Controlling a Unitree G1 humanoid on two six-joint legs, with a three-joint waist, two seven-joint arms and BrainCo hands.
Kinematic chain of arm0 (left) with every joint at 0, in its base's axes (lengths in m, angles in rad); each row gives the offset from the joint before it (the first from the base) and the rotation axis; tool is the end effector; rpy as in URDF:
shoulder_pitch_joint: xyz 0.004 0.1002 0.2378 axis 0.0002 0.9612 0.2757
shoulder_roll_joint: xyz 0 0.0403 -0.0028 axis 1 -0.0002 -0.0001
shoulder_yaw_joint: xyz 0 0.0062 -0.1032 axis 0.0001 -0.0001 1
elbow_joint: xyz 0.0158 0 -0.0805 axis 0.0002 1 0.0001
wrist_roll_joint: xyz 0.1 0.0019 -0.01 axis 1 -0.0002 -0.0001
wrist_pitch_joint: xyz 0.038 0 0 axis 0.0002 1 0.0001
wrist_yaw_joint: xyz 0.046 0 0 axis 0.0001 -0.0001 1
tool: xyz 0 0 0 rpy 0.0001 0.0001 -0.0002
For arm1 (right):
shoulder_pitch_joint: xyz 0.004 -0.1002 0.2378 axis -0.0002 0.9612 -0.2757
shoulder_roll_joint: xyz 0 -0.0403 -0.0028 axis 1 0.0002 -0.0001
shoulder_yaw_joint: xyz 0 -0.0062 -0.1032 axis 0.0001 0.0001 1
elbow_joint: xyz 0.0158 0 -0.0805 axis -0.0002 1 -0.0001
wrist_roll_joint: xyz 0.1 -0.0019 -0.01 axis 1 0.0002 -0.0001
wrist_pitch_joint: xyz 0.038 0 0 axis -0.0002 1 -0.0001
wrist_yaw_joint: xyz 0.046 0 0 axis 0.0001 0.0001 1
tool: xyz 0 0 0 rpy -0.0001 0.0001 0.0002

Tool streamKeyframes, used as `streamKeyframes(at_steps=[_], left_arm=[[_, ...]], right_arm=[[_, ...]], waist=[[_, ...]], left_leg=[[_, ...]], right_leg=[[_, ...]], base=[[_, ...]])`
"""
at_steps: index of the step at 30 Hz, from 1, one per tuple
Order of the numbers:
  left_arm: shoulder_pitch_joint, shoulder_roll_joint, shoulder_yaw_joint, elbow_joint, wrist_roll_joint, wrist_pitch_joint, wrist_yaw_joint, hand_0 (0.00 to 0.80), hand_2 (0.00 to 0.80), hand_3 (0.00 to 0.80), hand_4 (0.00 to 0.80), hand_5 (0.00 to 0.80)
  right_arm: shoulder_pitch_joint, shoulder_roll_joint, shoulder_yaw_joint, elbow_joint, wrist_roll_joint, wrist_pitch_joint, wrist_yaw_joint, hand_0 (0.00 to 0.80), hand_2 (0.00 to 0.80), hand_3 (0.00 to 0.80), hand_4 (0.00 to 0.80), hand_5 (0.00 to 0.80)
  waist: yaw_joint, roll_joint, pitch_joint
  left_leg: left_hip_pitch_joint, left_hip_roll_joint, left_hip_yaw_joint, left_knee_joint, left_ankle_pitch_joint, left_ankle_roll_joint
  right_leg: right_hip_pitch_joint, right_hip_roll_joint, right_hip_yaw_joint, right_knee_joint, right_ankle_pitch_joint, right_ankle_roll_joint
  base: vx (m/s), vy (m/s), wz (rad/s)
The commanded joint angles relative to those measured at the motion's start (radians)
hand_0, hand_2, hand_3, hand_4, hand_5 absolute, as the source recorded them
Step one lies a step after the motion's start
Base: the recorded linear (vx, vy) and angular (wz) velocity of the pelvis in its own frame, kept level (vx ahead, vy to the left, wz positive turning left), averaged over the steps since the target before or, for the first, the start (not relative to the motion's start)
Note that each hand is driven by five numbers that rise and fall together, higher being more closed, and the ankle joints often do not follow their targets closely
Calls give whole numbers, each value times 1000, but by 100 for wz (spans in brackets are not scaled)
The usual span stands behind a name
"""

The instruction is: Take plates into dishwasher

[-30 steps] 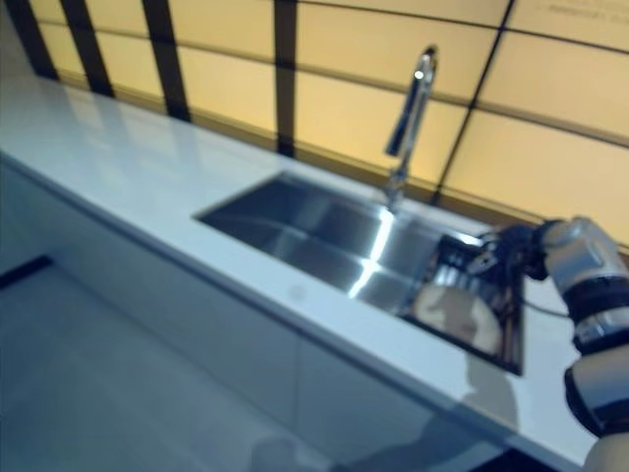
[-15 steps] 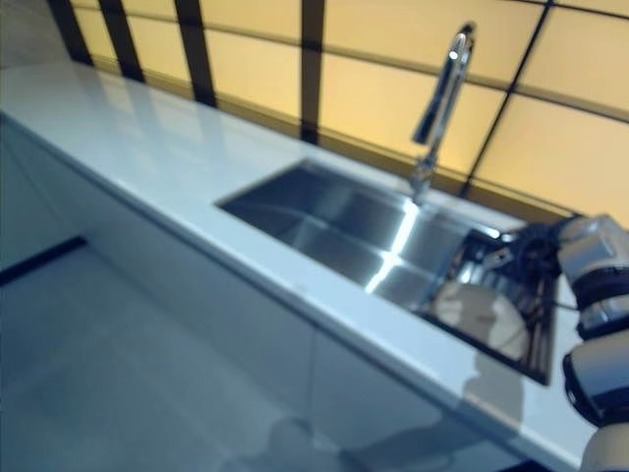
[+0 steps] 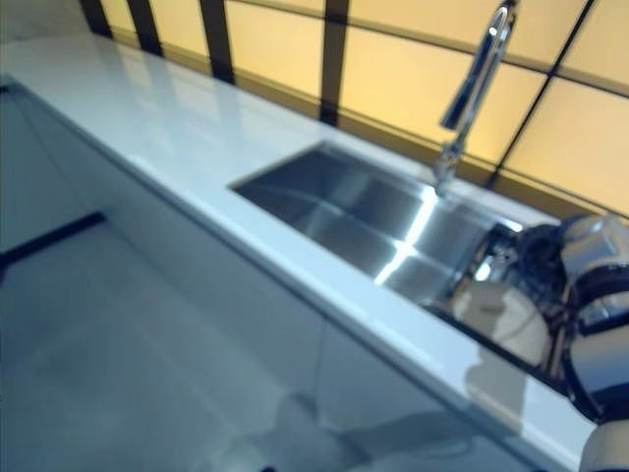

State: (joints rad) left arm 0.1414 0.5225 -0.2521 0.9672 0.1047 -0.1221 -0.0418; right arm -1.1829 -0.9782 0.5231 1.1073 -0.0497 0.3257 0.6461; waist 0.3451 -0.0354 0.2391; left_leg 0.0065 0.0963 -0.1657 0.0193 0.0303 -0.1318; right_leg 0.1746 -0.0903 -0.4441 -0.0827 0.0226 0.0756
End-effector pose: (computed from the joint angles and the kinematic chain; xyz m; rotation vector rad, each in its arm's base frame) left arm 0.0671 0.2937 -0.0801 0.6482 1.0516 -0.1190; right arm 0.3122 -0.3512 0.2532 -0.8057 0.6368 -0.0174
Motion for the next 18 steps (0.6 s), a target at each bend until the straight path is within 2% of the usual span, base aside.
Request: streamKeyframes(at_steps=[1, 18], left_arm=[[16, 37, -23, -20, 28, -19, -1, 0, 0, 0, 0, 0], [-6, 47, -28, -25, 5, -31, 9, 0, 0, 0, 0, 0]], right_arm=[[-89, -57, 80, -26, -30, -36, -17, 0, 0, 0, 0, 0], [-104, -65, 90, -17, -33, -50, -2, 0, 0, 0, 0, 0]], waist=[[15, 12, -32], [11, 8, 3]], left_leg=[[-44, 22, 19, -22, 106, 3], [-62, 19, 39, -35, 116, 9]], right_leg=[[-24, 34, 2, 150, -84, -66], [-45, 27, 2, 146, -69, -59]], base=[[0, 0, 0], [-9, 1, 0]])
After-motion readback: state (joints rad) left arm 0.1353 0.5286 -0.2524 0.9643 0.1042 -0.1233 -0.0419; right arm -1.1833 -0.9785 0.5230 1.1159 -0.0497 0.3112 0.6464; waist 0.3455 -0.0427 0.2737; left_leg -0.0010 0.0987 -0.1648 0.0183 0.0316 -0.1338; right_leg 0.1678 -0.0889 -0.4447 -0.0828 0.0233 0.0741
